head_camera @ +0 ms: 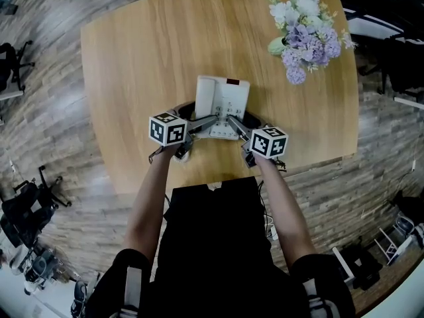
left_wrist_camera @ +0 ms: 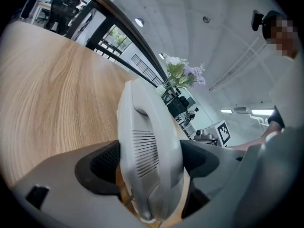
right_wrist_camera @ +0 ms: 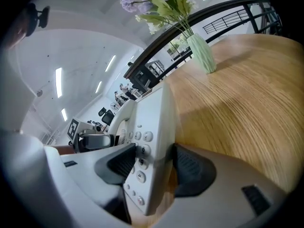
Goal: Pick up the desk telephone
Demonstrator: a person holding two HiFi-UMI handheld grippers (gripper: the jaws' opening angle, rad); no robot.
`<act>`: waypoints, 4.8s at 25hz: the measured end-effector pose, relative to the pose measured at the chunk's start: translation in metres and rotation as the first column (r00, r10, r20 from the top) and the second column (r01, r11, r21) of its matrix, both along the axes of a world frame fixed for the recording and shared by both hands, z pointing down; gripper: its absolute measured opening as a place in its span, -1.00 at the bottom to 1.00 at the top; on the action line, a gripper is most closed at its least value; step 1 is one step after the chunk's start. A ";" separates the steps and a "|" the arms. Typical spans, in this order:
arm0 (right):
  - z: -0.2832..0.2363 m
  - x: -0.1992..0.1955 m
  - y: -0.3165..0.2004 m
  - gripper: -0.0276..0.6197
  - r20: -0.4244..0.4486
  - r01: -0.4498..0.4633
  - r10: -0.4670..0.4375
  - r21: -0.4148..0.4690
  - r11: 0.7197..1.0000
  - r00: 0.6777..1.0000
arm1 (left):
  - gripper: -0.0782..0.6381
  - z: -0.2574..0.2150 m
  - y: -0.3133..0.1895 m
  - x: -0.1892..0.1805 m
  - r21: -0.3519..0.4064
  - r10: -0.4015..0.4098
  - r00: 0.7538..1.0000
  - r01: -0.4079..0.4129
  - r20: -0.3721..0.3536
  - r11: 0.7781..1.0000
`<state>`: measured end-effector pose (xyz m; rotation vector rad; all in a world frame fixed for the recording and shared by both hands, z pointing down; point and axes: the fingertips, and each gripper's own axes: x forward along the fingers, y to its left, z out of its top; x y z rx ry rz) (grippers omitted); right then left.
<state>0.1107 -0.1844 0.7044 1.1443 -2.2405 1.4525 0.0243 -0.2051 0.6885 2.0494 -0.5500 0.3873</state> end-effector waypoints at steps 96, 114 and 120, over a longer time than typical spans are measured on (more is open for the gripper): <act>-0.183 -0.090 0.028 -0.13 -0.100 0.032 0.010 0.414 0.910 0.995 | 0.31 -0.191 0.029 -0.090 0.418 -0.043 0.998 0.056 -0.041 0.907; -0.183 -0.094 0.026 -0.13 -0.128 0.046 0.009 0.417 0.908 0.992 | 0.31 -0.189 0.027 -0.093 0.412 -0.035 0.998 0.049 -0.043 0.910; -0.184 -0.090 0.030 -0.13 -0.134 0.036 0.023 0.421 0.906 0.991 | 0.31 -0.190 0.029 -0.089 0.415 -0.020 0.999 0.037 -0.045 0.909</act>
